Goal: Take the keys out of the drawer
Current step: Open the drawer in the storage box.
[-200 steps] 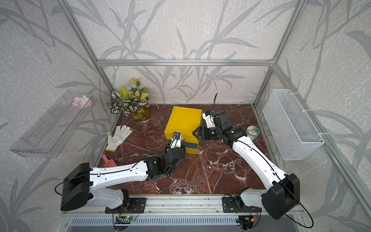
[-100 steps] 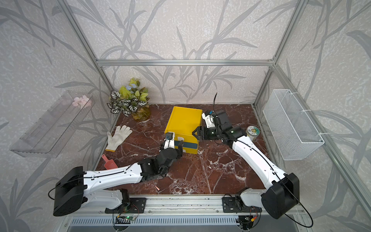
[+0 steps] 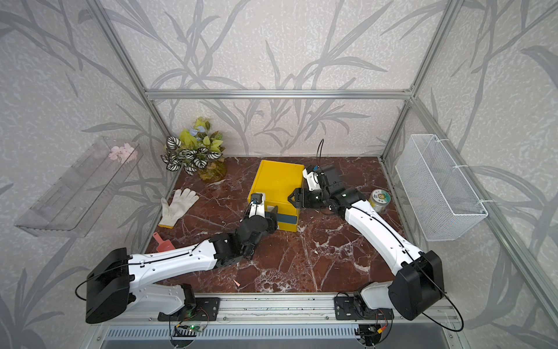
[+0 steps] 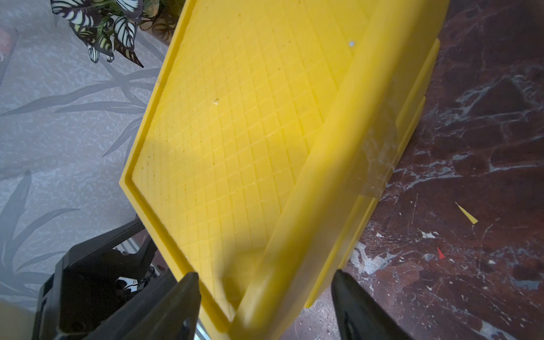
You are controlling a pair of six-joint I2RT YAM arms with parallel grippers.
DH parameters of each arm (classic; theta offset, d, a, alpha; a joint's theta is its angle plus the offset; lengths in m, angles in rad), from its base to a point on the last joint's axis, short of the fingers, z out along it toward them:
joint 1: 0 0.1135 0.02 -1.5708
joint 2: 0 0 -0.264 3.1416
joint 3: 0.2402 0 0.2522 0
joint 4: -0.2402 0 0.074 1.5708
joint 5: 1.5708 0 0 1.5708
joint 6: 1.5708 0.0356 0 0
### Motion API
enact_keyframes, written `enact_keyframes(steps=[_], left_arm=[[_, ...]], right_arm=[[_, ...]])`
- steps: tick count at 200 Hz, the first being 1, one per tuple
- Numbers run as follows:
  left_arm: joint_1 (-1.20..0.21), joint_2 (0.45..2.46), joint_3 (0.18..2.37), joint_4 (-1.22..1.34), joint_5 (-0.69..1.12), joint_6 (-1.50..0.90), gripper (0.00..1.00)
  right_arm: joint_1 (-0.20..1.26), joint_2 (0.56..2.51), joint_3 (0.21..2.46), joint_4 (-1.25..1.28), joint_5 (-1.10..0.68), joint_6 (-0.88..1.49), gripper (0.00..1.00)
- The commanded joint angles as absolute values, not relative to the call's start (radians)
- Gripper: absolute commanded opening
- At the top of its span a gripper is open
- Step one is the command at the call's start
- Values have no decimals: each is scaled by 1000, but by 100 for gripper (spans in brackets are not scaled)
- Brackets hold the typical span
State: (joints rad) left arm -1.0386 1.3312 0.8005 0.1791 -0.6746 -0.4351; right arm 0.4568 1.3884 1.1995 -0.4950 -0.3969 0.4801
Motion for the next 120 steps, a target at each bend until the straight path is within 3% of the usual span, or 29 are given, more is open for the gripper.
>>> enact_keyframes(steps=[1,65,120], left_arm=[[-1035,1351,827,178,-661,-404,67],[-1035,1398,846,152,-692,-422,63],[-1035,1417,863,154,-733,-407,54]], right_arm=[[452,1411,1234,-456,-383,502,74],[452,1399,1229,-455,-384,493,74],[453,1385,1216,-450,-389,491,74]])
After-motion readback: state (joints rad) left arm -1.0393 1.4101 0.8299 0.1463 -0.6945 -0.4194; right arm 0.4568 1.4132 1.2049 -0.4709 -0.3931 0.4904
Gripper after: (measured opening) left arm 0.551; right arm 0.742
